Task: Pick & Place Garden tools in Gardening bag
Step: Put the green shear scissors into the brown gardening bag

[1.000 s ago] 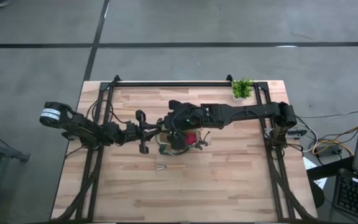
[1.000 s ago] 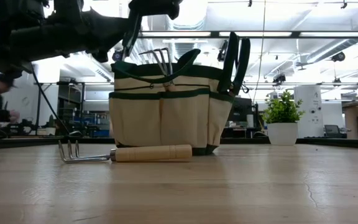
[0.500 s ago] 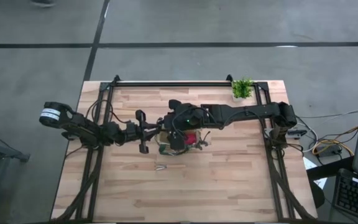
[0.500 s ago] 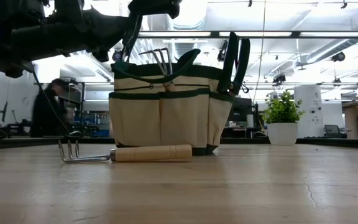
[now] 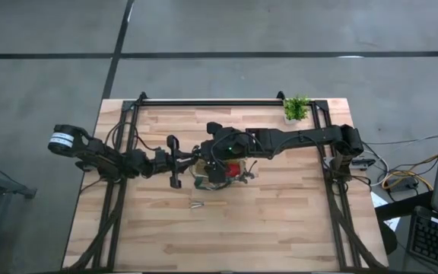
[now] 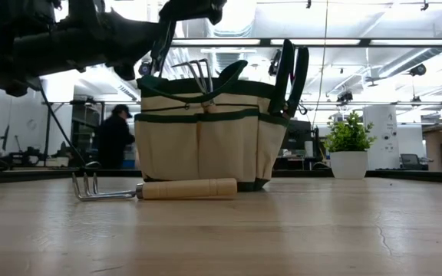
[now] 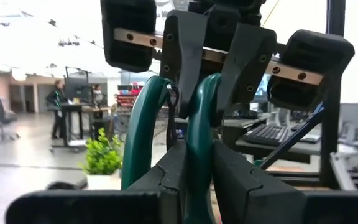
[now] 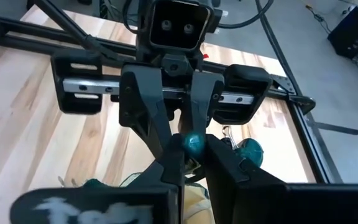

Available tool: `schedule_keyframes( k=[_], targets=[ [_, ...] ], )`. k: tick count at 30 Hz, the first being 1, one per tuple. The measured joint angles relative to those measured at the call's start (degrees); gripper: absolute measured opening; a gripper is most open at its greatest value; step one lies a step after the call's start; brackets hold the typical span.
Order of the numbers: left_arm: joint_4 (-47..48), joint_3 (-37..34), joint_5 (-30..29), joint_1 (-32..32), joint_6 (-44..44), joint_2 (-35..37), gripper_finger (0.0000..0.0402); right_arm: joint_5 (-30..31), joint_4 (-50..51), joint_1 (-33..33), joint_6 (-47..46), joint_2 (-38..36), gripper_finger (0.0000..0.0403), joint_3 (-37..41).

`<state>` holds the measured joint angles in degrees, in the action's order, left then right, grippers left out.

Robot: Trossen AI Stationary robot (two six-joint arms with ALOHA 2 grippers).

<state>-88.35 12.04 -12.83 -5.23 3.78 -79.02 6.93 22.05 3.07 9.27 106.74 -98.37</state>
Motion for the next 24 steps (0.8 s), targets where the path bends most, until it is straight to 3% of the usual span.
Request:
schedule_keyframes(
  k=[13, 18, 24],
  targets=[
    [1.33, -0.97, 0.09, 0.02, -7.13, 3.05, 0.0173, 0.54, 0.69, 0.09, 1.03, -0.02, 0.0029, -0.39],
    [1.24, -1.97, 3.77, 0.02, -7.31, 6.88, 0.019, 0.55, 0.65, 0.35, 1.47, -0.02, 0.0029, -0.39],
    [1.33, -4.13, 4.23, -0.02, -7.93, 12.43, 0.0192, 0.54, 0.38, 0.33, 1.88, -0.04, 0.0029, -0.71]
  ],
)
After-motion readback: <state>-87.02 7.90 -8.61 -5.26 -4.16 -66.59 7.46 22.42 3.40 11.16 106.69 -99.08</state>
